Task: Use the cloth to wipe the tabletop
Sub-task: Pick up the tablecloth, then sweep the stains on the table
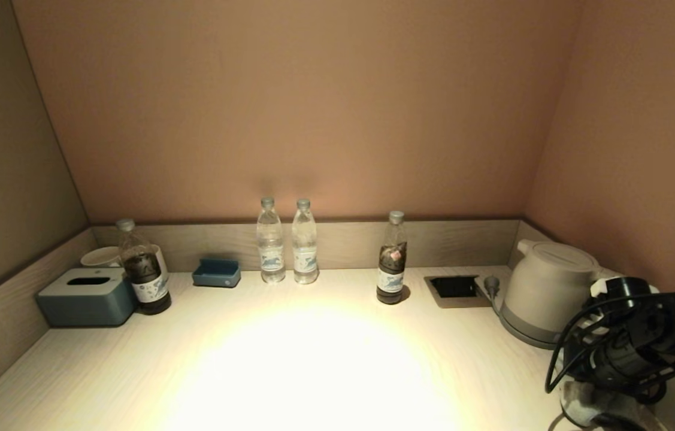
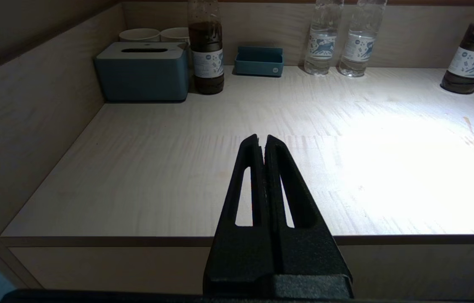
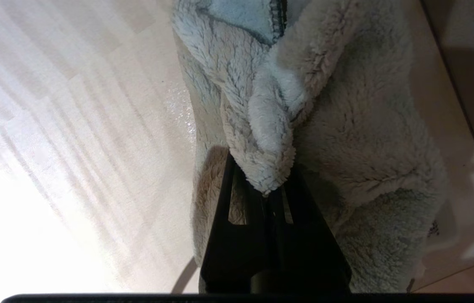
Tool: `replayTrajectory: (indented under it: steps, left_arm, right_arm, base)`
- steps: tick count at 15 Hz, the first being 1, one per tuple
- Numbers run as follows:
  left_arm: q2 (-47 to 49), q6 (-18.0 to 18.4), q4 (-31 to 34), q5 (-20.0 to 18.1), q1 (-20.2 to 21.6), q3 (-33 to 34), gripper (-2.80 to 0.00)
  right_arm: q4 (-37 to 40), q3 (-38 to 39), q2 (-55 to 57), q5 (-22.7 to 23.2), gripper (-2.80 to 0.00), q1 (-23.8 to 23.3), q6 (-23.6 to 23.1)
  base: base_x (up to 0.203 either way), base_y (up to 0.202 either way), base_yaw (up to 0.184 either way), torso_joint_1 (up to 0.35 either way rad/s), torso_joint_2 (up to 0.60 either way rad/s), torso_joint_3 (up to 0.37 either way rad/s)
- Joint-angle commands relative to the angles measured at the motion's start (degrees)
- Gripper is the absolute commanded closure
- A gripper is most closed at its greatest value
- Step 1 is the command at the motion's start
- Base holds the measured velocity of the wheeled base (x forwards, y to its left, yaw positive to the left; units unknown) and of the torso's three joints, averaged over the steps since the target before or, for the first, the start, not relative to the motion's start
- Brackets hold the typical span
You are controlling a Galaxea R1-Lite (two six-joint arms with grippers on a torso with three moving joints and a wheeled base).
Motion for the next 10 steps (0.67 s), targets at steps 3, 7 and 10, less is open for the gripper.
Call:
replayTrajectory:
  steps: [3, 7, 10]
  left_arm:
    - [0.0, 0.0, 0.0, 0.0, 0.0, 0.0, 0.00]
    - [0.0, 0.0, 0.0, 0.0, 0.0, 0.0, 0.00]
    - [0.0, 0.0, 0.0, 0.0, 0.0, 0.0, 0.00]
  right_arm:
    - [0.0, 0.3, -5.8, 3.3, 0.00, 0.2, 0.1]
    - [0.5, 0.2, -14.5, 11.3, 0.00, 2.1, 0.0]
    - [1.1, 0.0, -20.4, 17.1, 0.00, 6.8, 0.0]
  base:
    - [0.000, 0.000, 0.000, 0.000, 0.00, 0.000]
    - [0.000, 0.000, 0.000, 0.000, 0.00, 0.000]
    - [0.000, 0.000, 0.000, 0.000, 0.00, 0.000]
